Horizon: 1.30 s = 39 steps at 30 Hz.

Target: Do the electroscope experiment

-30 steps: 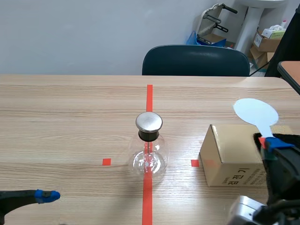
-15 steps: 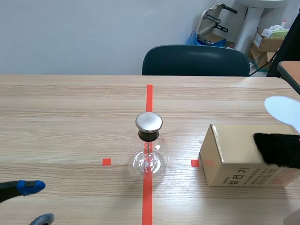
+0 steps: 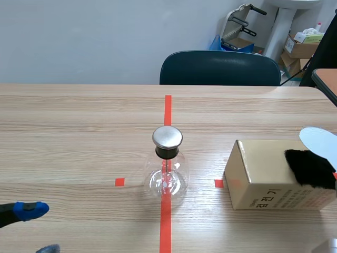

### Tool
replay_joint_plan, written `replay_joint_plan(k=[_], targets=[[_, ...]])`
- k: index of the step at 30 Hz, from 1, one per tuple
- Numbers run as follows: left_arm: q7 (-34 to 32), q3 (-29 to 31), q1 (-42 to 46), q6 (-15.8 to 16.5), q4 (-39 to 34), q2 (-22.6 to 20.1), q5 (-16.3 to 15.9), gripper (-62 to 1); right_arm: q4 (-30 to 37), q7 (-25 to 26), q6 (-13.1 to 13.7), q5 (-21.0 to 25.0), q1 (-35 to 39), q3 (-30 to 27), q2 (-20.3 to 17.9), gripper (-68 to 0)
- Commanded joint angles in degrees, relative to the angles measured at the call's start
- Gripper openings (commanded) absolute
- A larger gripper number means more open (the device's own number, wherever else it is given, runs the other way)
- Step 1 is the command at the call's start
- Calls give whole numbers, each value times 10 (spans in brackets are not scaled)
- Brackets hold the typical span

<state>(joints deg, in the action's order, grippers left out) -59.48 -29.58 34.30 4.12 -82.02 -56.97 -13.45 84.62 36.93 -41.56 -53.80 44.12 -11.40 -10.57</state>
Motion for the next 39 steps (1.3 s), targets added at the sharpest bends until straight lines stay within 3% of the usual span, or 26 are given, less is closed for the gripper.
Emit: replay_joint_plan(k=[1,5,11,26,35,37,39], targets=[[-12,0,1,1,-14,3,9,-272,-11,10,-33,-3,-2,-13,4,-656],[3,0,0,-33,-17,10,45,-272,-46,28,-33,-11,-10,-28,11,-656],[40,0,0,-38,-17,22,82,-272,-87,37,-33,-33,-31,-41,19,-656],[40,2,0,-49,-17,25,82,-272,-121,29,-33,-76,-43,-54,18,-656],[40,2,0,-49,-18,25,82,-272,-121,130,-33,-75,-43,-54,17,-656],[39,2,0,-49,-21,25,82,-272,-121,124,-33,-75,-43,-54,17,-656],[35,2,0,-49,-24,25,82,-272,-121,86,-33,-75,-43,-54,17,-656]])
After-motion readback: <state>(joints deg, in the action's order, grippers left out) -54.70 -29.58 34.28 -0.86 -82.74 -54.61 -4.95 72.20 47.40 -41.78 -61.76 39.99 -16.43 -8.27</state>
